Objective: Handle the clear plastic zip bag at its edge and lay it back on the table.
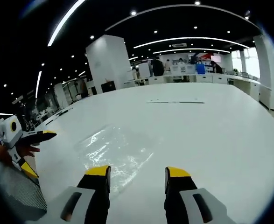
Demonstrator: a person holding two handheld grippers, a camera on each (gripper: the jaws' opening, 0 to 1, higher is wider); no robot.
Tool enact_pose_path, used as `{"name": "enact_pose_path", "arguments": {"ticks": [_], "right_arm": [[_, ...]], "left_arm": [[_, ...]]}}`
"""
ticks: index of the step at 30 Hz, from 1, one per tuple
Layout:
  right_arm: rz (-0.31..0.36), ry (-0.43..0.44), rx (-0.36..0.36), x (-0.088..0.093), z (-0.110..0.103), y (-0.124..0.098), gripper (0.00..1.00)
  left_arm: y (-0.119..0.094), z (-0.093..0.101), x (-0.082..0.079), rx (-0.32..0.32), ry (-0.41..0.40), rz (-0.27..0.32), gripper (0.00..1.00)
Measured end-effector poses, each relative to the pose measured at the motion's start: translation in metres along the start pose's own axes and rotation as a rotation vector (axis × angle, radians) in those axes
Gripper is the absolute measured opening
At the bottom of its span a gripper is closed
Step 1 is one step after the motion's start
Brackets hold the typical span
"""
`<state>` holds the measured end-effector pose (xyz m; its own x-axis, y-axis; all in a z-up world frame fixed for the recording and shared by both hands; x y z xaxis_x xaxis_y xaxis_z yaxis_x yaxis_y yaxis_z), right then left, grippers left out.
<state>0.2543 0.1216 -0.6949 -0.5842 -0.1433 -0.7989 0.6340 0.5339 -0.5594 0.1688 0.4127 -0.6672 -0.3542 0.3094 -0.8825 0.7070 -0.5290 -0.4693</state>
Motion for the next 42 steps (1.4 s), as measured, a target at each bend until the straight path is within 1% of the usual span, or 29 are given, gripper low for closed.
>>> {"name": "enact_pose_path", "arguments": {"ticks": [2,5,6,10,18,21,25,27,33,35,37,39,42], "right_arm": [[-0.007,0.010,-0.008,0.001,0.002,0.004,0.41],[-0.013,0.022,-0.021,0.000,0.002,0.012,0.40],[-0.017,0.025,-0.023,-0.001,0.007,0.015,0.39],[-0.029,0.033,-0.036,-0.004,0.010,0.022,0.38],[-0.040,0.052,-0.043,-0.009,0.016,0.036,0.34],[-0.043,0.071,-0.038,-0.011,0.021,0.041,0.32],[-0.038,0.094,-0.036,-0.016,0.021,0.047,0.31],[-0.039,0.098,-0.032,-0.016,0.020,0.047,0.30],[-0.040,0.123,-0.018,-0.020,0.021,0.058,0.27],[-0.042,0.129,-0.009,-0.022,0.024,0.062,0.25],[-0.042,0.153,-0.005,-0.023,0.025,0.065,0.23],[-0.050,0.168,0.000,-0.022,0.026,0.068,0.23],[-0.050,0.187,0.003,-0.024,0.025,0.074,0.17]], "left_arm": [[0.000,0.000,0.001,0.001,-0.004,-0.002,0.98],[0.001,-0.001,0.002,-0.001,-0.007,-0.003,0.97],[0.001,-0.002,0.002,-0.001,-0.007,-0.004,0.97],[0.000,-0.002,0.002,-0.001,-0.003,-0.004,0.97],[0.001,0.000,0.002,-0.001,-0.003,-0.009,0.96],[0.002,0.000,0.003,0.003,-0.003,-0.016,0.95],[0.003,0.000,0.005,0.012,-0.001,-0.022,0.95],[0.004,0.000,0.006,0.013,-0.001,-0.022,0.94],[0.005,-0.001,0.007,0.010,-0.005,-0.025,0.93],[0.005,-0.001,0.007,0.011,-0.005,-0.026,0.93],[0.006,-0.001,0.008,0.014,-0.006,-0.032,0.92],[0.006,-0.001,0.008,0.015,-0.003,-0.030,0.91],[0.007,0.000,0.008,0.019,-0.002,-0.031,0.90]]}}
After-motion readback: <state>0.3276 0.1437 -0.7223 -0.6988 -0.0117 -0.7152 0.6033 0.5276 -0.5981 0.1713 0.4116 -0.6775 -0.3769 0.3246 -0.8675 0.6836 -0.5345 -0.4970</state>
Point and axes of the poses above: the point that each gripper's makers call its tool centre point, and the gripper's own axes: y roughly forward along the fingers, z roughly to its right, x roughly out of its underside, the point moved 9 cm from there along -y, roughly backward along the fingers, and after that the axes turned 6 degrees about -z, right-handed, at the moved point
